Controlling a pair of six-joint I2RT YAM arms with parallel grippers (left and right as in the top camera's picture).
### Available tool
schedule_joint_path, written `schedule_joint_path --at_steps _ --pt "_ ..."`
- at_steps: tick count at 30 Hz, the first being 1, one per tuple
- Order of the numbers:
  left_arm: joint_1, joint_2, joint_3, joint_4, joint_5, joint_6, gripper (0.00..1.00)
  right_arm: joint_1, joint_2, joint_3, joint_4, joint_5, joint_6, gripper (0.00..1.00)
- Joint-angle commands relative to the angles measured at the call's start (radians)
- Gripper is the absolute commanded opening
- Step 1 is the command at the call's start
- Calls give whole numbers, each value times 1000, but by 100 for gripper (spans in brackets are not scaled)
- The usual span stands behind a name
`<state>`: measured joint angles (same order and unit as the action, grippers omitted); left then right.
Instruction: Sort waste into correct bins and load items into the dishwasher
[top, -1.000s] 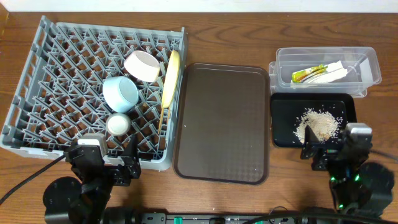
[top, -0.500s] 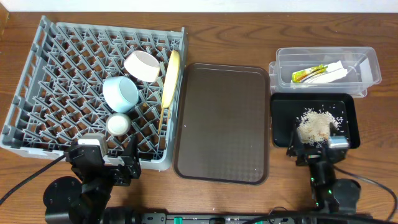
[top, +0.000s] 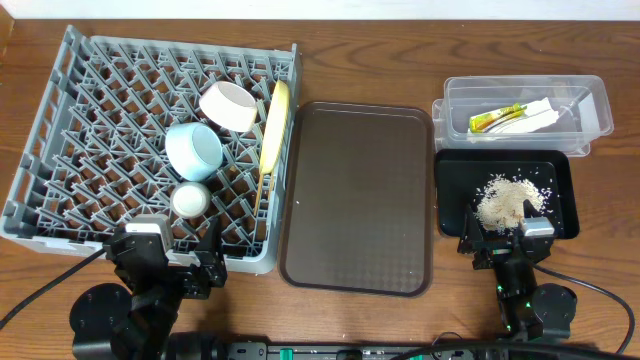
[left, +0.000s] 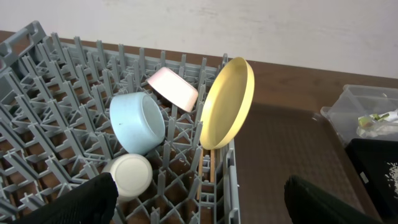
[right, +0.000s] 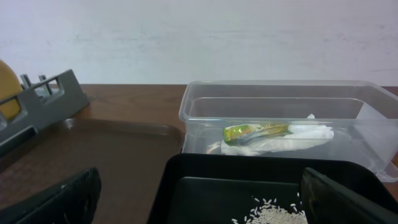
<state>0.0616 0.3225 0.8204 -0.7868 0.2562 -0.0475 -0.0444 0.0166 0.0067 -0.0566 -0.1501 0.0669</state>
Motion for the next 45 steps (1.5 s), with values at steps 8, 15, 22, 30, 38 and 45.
schedule_joint_path --at_steps 8,15,22,30,38,45 --pt "-2 -3 -3 3 5 16 89 5 -8 -1 -3 -12 -2 99" --pt "-2 -3 -3 3 5 17 89 5 -8 -1 -3 -12 -1 99" --pt "-2 -18 -15 -25 -14 37 89 5 -8 -1 -3 -12 -2 99" --pt "-47 -211 -392 192 -21 50 89 5 -8 -1 -3 -12 -1 99" --pt "-58 -321 -711 669 -31 28 89 5 -8 -1 -3 -12 -2 99" --pt "-59 -321 -816 903 -66 62 89 5 -8 -1 -3 -12 -2 99"
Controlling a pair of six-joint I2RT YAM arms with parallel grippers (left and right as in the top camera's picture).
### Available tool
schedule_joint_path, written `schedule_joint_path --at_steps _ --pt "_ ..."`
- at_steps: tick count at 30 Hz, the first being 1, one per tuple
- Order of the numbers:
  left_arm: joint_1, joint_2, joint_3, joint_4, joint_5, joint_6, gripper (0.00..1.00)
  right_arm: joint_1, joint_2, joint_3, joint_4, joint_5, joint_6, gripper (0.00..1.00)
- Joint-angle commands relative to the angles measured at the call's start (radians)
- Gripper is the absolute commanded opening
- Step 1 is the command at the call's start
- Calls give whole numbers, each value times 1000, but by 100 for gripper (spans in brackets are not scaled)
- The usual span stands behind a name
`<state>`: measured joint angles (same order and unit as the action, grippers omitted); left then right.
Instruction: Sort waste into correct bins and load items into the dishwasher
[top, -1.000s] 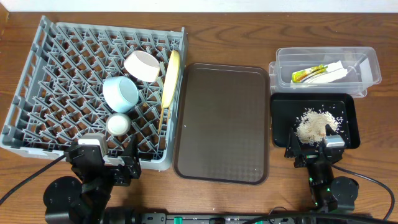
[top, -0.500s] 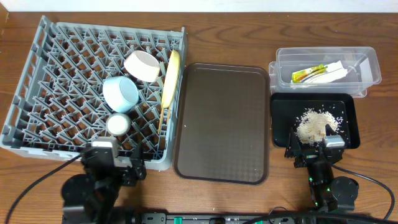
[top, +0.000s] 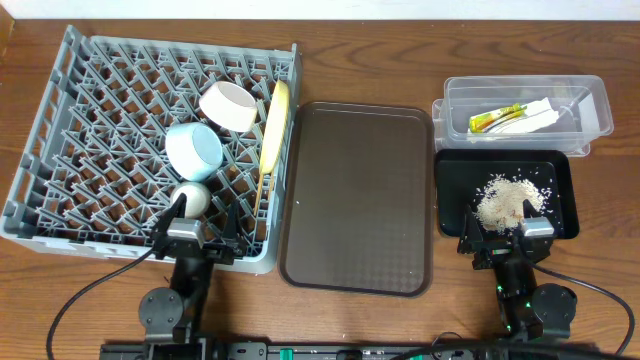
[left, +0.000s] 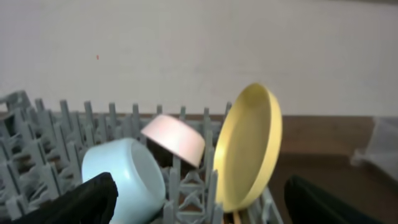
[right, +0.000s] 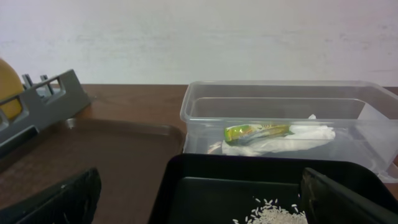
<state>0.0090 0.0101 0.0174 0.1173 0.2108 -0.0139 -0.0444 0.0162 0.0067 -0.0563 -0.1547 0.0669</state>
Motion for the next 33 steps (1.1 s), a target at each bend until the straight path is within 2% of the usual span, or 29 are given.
schedule_joint_path --at_steps 1,6,33 --pt "-6 -8 -13 -23 -18 28 89 5 -8 -1 -4 -7 -1 99" --pt "-6 -5 -13 -175 -19 29 89 5 -8 -1 -4 -7 -1 99" --pt "-6 34 -13 -169 -21 28 89 5 -8 -1 -4 -7 -2 99"
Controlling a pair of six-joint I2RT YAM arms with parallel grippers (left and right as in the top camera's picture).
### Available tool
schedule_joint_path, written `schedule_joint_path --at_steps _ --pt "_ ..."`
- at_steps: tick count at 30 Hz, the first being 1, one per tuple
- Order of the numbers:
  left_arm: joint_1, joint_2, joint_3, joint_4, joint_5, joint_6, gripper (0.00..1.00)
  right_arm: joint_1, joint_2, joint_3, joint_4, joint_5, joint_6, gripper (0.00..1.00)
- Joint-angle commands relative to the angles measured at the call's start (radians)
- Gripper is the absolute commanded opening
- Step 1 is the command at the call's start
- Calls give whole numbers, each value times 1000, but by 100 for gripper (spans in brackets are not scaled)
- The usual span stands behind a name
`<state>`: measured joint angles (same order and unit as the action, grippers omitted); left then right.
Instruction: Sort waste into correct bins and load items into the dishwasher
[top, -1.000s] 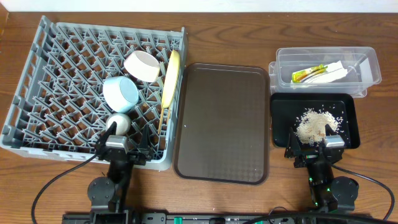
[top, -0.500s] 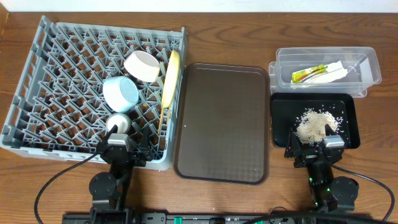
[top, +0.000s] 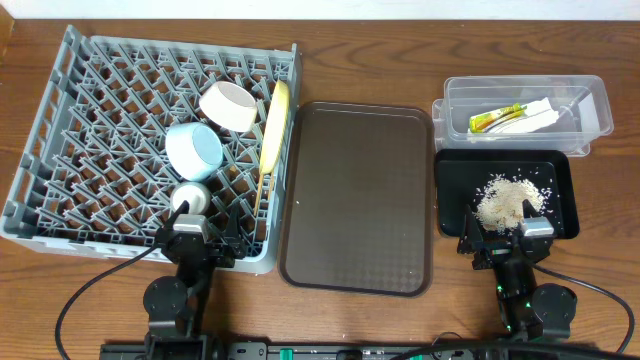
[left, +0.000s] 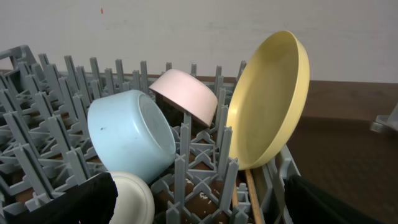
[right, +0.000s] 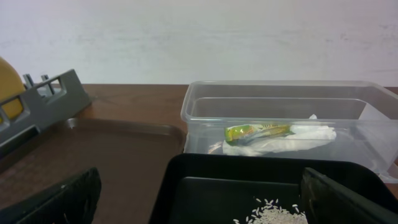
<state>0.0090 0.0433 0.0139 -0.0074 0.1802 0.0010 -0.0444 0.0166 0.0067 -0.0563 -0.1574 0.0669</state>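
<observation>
The grey dish rack (top: 60, 120) holds a pink bowl (top: 228, 106), a blue cup (top: 193, 150), a white cup (top: 190, 199), an upright yellow plate (top: 273, 125) and a wooden stick (top: 262, 190). My left gripper (top: 198, 243) rests open at the rack's near edge, nothing between its fingers. The clear bin (top: 524, 116) holds a green wrapper (top: 497, 119) and white paper. The black bin (top: 505, 195) holds a heap of rice (top: 509, 200). My right gripper (top: 505, 243) stands open at that bin's near edge, empty.
A brown tray (top: 357, 196) lies bare between the rack and the bins. Cables trail from both arm bases along the table's front edge.
The left wrist camera sits lower and closer to the rack, so the cups and plate look larger. The right arm has not moved.
At first the left arm stood further left at the rack's front corner, its gripper open. Then it stood in line with the white cup at the rack's near edge, and it stays there now. The right gripper held still throughout.
</observation>
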Motion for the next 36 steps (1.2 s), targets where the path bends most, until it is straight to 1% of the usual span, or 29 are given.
schedule_joint_path --at_steps 1,4,36 --pt "-6 1 -10 -45 10 14 89 5 -8 -1 -4 -5 -2 99" --pt "-7 -45 -10 -44 10 13 89 5 -8 -1 -4 -5 -1 99" --pt "-7 -39 -10 -45 10 14 89 5 -8 -1 -4 -5 -1 99"
